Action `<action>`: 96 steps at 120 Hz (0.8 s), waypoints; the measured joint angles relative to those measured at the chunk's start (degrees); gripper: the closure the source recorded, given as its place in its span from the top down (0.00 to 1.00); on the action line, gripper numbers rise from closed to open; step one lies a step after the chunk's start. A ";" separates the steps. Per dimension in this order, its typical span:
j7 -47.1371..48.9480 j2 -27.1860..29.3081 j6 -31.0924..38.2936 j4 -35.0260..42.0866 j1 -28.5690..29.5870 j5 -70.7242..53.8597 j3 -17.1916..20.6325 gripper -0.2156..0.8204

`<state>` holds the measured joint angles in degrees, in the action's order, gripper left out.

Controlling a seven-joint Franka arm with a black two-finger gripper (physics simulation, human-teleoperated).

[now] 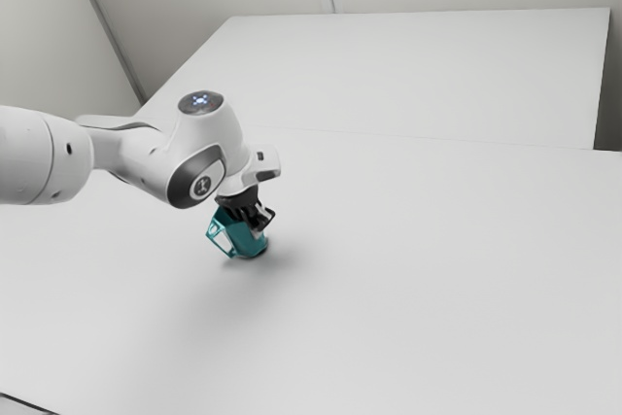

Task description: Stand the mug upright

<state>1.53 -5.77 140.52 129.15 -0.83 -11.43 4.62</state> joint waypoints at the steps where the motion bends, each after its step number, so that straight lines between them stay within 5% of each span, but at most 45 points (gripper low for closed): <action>1: 0.03 -0.02 -0.02 0.01 -0.01 -0.04 0.00 0.04; 23: -0.19 0.74 -0.77 -0.06 0.06 0.18 0.02 0.42; 39: -0.35 2.92 -2.23 -0.48 0.06 0.15 0.03 0.59; 67: -0.45 7.20 -11.42 -7.38 0.00 2.69 0.06 0.73; 96: 0.28 6.87 -28.86 -24.35 0.60 7.89 0.69 0.77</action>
<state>1.81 1.10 111.66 104.80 -0.23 -3.54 5.31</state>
